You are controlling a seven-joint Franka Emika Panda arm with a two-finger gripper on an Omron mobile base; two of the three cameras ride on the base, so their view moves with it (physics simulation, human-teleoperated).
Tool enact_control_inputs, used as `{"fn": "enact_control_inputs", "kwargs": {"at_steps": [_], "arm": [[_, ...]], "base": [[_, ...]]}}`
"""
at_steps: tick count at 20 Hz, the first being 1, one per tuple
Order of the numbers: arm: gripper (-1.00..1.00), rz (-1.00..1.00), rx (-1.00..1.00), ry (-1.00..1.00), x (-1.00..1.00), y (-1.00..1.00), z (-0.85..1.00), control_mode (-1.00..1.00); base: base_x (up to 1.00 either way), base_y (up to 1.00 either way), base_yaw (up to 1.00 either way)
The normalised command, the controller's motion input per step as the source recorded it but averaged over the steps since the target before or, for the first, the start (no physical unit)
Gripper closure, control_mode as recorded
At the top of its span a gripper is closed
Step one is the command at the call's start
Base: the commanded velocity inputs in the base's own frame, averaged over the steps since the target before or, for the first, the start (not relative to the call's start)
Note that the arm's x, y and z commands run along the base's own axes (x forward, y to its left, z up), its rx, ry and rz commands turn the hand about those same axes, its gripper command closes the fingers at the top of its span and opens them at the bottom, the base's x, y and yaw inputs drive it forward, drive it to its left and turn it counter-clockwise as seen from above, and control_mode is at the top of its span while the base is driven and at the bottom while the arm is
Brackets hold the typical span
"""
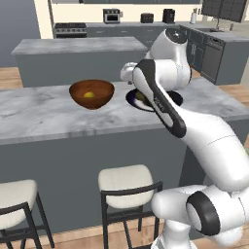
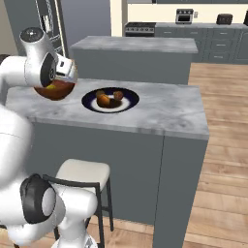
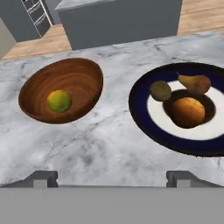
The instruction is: Take the fruits from the plate on the dining counter and place two fruits in each bowl.
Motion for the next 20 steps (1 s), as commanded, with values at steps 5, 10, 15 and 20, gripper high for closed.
{"fn": "enact_control_inputs", "kwargs": {"at_steps": [5,10,15,20], "arm": [[-1.00,0.01,-0.06,-0.07,-0.61,-1.00,-0.22,-1.00],[-1.00,0.00,-0.14,0.02,-0.15,-0.70,0.02,-1.00],[-1.00,0.00,-0.16,0.17,0.00,-0.32,0.03,-1.00],[-1.00,0.00,0.01,0.18,0.36,-0.12,0.05,-1.00]], "base": [[0.00,0.00,0.00],[0.00,0.00,0.00],[0.00,0.00,0.00],[0.00,0.00,0.00]]}}
